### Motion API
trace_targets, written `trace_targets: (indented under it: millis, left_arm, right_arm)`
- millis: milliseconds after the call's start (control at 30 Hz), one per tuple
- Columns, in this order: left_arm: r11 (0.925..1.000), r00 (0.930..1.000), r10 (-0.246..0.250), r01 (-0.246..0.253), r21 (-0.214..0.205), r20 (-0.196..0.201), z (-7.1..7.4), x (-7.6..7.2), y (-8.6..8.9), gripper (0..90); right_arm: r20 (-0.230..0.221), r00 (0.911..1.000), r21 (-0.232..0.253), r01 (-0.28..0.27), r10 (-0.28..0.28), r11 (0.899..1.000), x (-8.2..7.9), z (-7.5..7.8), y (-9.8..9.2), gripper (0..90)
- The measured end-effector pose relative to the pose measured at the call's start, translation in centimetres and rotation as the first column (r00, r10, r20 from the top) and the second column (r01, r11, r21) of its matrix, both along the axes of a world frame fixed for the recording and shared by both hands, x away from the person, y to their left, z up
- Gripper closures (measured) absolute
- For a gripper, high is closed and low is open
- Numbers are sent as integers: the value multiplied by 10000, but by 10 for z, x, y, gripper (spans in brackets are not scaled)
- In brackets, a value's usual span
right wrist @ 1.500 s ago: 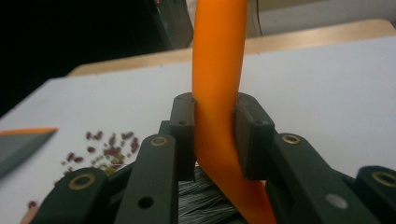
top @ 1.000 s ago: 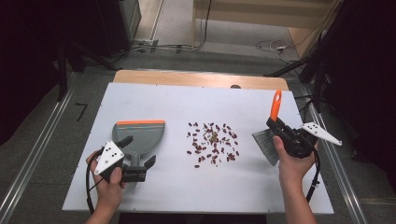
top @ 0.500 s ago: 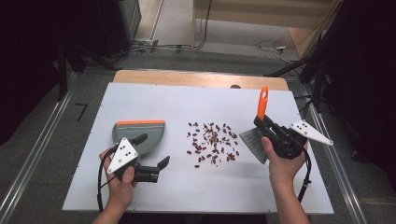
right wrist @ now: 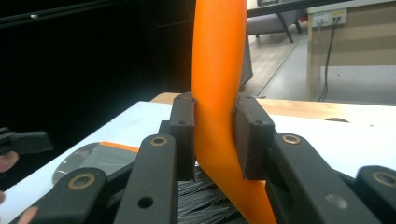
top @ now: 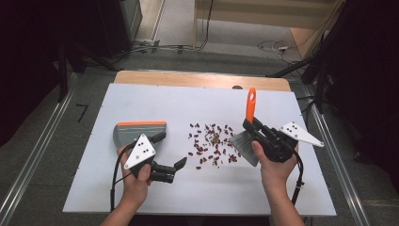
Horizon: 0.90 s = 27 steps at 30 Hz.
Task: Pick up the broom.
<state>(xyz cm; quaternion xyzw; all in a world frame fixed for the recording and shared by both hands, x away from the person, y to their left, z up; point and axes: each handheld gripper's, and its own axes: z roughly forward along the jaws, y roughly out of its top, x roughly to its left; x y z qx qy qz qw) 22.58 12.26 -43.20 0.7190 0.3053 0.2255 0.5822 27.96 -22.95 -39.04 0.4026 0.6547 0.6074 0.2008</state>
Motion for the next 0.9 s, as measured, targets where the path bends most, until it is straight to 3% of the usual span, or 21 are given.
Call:
trace_targets:
  millis: [500, 733, 900]
  left_arm:
    - [9973, 9975, -709, 710, -194, 36, 5, 7, -31, 0]
    - [9966, 9975, -694, 686, -461, -149, 6, 7, -32, 0]
    - [9952, 9963, -690, 652, -729, -506, 6, 8, -37, 22]
  right_arm:
    - [221, 9976, -147, -656, 660, 9977, -10, -1, 28, 699]
    - [319, 9955, -96, -892, 895, 9960, -13, -2, 36, 698]
    - [429, 9945, -100, -955, 958, 9954, -15, -2, 40, 699]
